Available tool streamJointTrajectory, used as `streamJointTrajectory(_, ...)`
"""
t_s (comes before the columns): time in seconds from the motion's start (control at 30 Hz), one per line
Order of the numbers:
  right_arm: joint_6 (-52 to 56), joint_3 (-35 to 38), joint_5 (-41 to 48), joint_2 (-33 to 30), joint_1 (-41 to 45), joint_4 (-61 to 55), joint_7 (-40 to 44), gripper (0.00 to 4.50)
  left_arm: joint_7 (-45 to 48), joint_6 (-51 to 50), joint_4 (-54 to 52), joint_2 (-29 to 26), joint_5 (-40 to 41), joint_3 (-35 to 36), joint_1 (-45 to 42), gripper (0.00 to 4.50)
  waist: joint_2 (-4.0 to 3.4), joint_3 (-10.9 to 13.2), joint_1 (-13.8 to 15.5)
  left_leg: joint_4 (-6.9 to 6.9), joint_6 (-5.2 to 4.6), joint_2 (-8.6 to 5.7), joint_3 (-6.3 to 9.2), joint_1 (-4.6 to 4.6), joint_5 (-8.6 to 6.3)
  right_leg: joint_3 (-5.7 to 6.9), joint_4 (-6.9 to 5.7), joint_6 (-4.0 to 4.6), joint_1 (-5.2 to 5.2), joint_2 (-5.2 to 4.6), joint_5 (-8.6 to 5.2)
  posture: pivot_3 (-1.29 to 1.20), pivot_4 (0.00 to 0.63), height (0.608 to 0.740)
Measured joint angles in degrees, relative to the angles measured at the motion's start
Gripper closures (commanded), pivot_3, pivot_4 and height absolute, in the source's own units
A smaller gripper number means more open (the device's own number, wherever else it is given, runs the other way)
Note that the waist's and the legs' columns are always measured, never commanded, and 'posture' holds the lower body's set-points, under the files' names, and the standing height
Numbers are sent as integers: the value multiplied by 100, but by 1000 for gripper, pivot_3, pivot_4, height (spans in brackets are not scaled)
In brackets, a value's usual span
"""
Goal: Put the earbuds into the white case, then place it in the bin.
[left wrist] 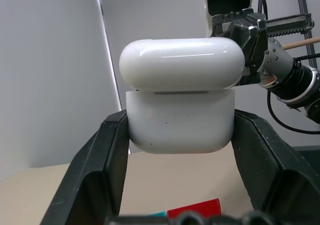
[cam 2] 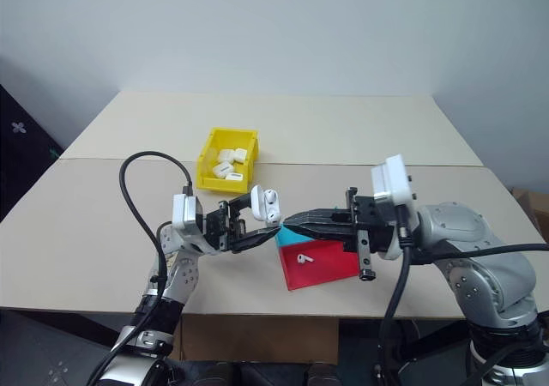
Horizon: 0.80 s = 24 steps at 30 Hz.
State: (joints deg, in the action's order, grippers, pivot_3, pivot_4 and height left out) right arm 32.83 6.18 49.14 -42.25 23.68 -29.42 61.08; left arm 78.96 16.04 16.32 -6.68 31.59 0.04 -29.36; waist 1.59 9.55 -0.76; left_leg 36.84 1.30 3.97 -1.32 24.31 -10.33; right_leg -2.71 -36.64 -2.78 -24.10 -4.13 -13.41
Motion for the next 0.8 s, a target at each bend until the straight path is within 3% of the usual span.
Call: streamJointTrajectory(0.8, -72, -342, -765, 257, 66, 337, -267, 4397, -71, -1, -85, 14, 1, -50, 119, 1736, 0, 0, -2, 0, 0, 0, 0, -1, 0, 0, -1, 0, 0, 0, 0, 0, 150, 740)
